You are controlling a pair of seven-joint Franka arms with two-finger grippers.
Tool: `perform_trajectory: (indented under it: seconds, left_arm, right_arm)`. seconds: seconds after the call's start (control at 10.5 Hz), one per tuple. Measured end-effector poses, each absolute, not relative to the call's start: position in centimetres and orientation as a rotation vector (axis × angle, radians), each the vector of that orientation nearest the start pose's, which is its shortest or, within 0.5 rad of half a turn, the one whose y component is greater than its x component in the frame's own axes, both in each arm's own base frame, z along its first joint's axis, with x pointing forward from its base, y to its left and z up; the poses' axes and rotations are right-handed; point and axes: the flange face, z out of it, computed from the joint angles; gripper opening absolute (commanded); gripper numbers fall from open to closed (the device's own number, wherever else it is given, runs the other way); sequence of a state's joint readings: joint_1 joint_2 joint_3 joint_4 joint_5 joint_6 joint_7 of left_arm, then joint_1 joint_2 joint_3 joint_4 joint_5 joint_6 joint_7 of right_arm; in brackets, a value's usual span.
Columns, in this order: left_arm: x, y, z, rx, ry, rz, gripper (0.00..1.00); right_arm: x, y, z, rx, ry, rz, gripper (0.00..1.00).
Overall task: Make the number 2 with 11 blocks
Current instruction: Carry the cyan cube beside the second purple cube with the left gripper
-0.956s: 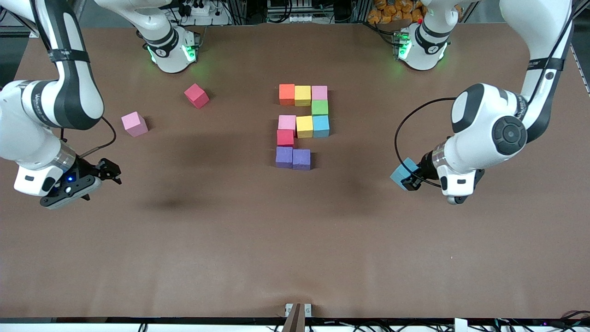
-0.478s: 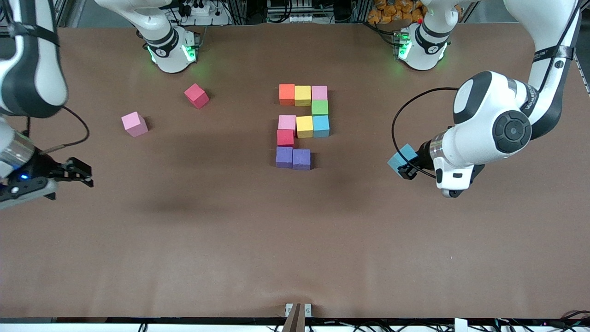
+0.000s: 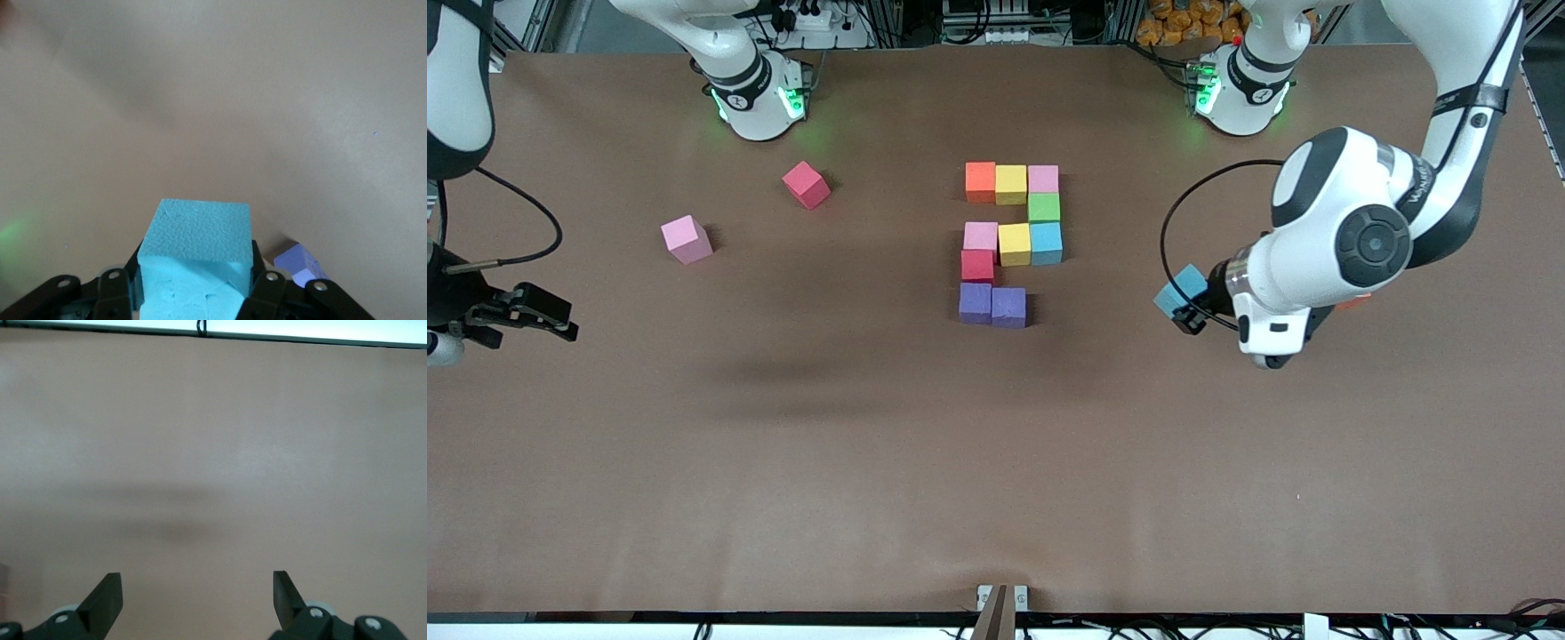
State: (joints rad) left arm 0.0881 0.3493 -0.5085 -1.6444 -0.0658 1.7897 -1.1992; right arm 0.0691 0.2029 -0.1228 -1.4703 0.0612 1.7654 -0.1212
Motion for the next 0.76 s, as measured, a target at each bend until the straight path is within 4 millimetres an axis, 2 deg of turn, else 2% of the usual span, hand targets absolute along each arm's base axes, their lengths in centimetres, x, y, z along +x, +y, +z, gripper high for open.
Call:
perform_trajectory:
  seconds: [0.1, 0.38, 0.48, 0.76]
  left_arm:
    - [58.8, -23.3, 41.9, -2.894, -1.290, 0.491, 0.58]
    - [60.0, -23.0, 39.9, -2.799, -1.530, 0.524, 0.59]
    - [60.5, -23.8, 38.6, -2.743, -1.654, 0.519, 0.59]
    - [60.4, -29.3, 34.7, -2.565, -1.999, 0.508, 0.59]
  right_arm:
    - [62.9, -1.5, 57.4, -3.107, -0.105, -0.127, 1.00]
    - [61.8, -2.1, 57.8, -3.103, -0.173, -0.099, 1.00]
    - [61.1, -2.2, 58.2, -3.100, -0.183, -0.095, 1.00]
    - [57.5, -2.4, 58.8, -3.085, -0.187, -0.096, 1.00]
